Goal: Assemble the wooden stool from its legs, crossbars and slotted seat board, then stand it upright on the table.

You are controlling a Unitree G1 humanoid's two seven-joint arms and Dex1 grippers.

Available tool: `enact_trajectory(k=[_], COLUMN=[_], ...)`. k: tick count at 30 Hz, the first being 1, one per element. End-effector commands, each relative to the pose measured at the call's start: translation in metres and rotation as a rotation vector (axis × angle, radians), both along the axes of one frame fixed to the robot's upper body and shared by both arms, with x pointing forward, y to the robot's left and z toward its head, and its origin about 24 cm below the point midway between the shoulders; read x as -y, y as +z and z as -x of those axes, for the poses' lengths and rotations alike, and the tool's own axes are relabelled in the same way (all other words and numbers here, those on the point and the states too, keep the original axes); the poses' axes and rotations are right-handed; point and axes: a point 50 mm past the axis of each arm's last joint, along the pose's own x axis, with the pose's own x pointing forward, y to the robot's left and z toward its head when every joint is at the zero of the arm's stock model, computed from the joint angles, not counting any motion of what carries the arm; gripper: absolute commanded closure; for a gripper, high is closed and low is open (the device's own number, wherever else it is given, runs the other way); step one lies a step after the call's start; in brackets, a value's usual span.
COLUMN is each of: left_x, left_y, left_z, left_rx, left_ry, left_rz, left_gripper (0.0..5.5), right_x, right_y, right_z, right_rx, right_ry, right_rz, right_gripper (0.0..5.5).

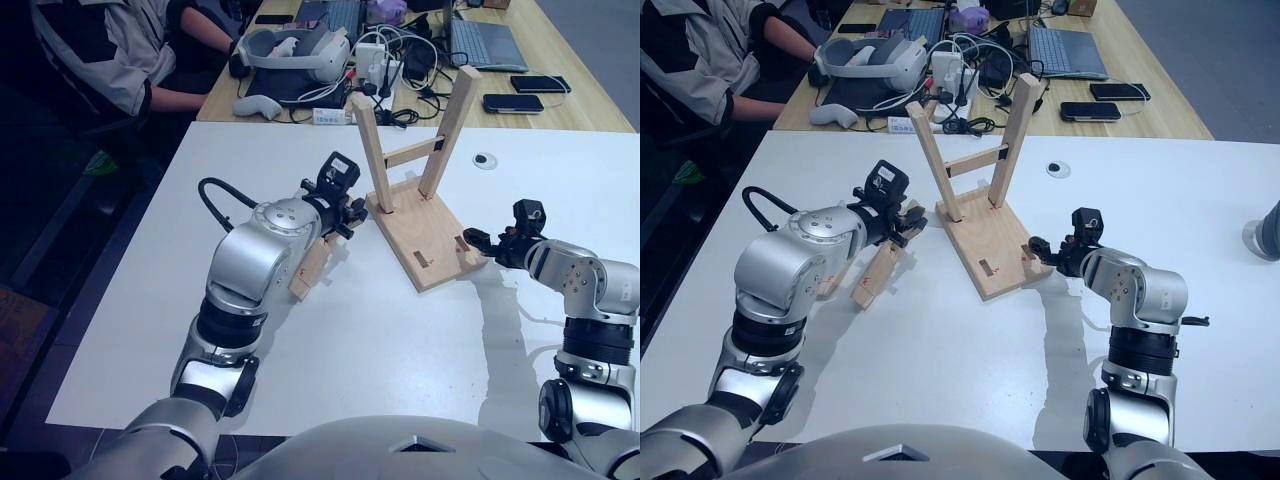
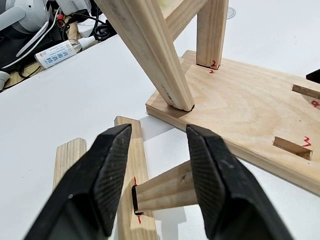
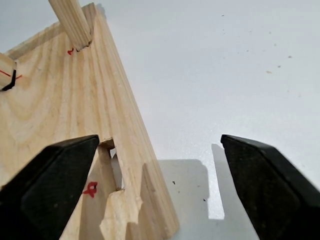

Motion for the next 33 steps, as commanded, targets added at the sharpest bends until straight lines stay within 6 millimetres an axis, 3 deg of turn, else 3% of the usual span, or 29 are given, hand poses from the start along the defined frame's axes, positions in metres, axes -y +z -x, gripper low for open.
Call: enact_trajectory(k=[1, 11, 15, 18, 21, 26, 32, 33], left_x=[-0.004, -0.01, -0.01, -0.012, -0.012, 0.002, 0.01, 0.011], left_y=[-0.012, -0.023, -0.02, -0.017, -0.011, -0.006, -0.021, -0.022], left_z=[0.0, -0.002, -0.004, -0.007, -0.018, -0.054, -0.072, -0.074], left_rx=[-0.025, -0.054, -0.051, -0.043, -0.022, -0.048, -0.166, -0.171], left_ry=[0.027, 0.042, 0.029, 0.029, 0.027, -0.06, -0.215, -0.224], left_rz=[-0.011, -0.024, -0.026, -0.03, -0.044, -0.133, -0.19, -0.193], left_gripper=[3.5, 3.5, 3.5, 3.5, 3.5, 3.5, 3.5, 3.29], right_x=[0.006, 0.003, -0.022, -0.045, -0.064, -0.086, -0.089, -0.088], right_y=[0.003, 0.008, 0.017, 0.04, 0.05, 0.046, 0.04, 0.039], right_z=[-0.003, -0.01, -0.02, -0.032, -0.036, -0.036, -0.032, -0.031], right_rx=[0.011, 0.043, 0.11, 0.27, 0.351, 0.375, 0.381, 0.38], right_ry=[-0.014, -0.012, 0.024, 0.05, 0.048, 0.09, 0.099, 0.095], right_rz=[0.017, 0.014, -0.018, -0.033, -0.068, -0.044, -0.011, -0.009], right_gripper=[0.96, 0.96, 0.96, 0.96, 0.96, 0.96, 0.96, 0.96])
